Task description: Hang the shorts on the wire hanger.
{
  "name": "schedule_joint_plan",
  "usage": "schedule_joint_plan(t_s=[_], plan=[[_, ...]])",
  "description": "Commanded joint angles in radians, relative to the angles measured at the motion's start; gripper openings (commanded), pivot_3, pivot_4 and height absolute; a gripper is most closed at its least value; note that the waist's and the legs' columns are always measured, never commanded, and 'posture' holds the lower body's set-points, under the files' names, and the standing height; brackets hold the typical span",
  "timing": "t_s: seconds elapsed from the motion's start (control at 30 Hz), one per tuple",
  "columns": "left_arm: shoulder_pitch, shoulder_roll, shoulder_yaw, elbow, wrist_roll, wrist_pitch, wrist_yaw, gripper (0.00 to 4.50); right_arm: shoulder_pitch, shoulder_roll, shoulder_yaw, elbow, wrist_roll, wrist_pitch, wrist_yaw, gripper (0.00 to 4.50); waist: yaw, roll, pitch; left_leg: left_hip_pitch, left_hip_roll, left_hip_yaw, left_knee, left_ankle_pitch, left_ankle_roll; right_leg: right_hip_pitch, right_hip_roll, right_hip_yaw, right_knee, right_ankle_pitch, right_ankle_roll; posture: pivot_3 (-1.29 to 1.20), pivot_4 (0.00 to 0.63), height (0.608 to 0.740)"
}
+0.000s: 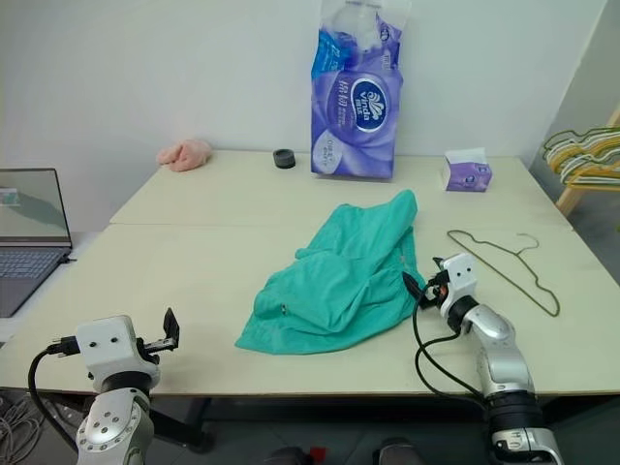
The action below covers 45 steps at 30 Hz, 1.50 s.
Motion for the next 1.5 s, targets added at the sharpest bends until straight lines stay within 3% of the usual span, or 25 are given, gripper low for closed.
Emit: schedule_joint_plan(t_s=[0.03,0.67,1.17,1.2,1.33,1.5], plan=[[0.003,0.017,-0.009,-0.055,0.015,-0.024,-0.013,4.50,-0.020,0.005,-0.003,-0.014,0.000,-0.018,0.006,4.47,0.002,0.000,0.000,0.000,0.000,0.000,0.000,0.000,0.000,0.000,0.000,0.000,0.000,0.000,0.000,0.01,0.029,0.740],[-0.040,0.039,-0.028,-0.047,0.013,-0.002,-0.039,4.50,-0.026,0.001,-0.004,-0.023,-0.004,-0.031,0.016,4.47,0.013,0.000,0.000,0.000,0.000,0.000,0.000,0.000,0.000,0.000,0.000,0.000,0.000,-0.001,-0.002,-0.02,0.019,0.740],[-0.049,0.079,-0.080,-0.031,-0.106,-0.053,-0.237,4.50,0.004,-0.022,0.003,-0.084,-0.001,-0.037,0.059,4.47,-0.001,0.001,0.000,0.000,0.000,0.001,0.000,0.000,0.000,-0.001,0.001,0.000,0.000,-0.002,-0.003,-0.09,0.020,0.740],[-0.045,0.092,-0.090,-0.031,-0.108,-0.052,-0.258,4.50,0.011,-0.032,0.011,-0.104,0.007,-0.030,0.086,4.47,-0.004,0.001,0.001,0.000,0.000,0.002,0.000,0.000,0.000,-0.001,0.001,0.000,0.000,-0.002,-0.003,-0.10,0.022,0.740],[-0.026,0.283,-0.250,-0.035,-0.096,-0.049,-0.519,4.50,0.069,-0.219,0.136,-0.339,0.113,0.096,0.428,4.47,-0.015,0.005,0.003,0.000,0.000,0.002,0.000,0.000,0.000,0.000,0.003,0.000,-0.001,-0.003,-0.004,-0.12,0.025,0.740],[-0.050,0.461,-0.338,-0.002,-0.078,-0.075,-0.691,4.50,0.077,-0.337,0.182,-0.463,0.156,0.190,0.546,4.47,-0.041,0.005,0.004,0.000,0.002,0.002,-0.001,0.000,0.000,0.000,0.000,0.000,-0.001,-0.006,-0.008,-0.14,0.030,0.740]])
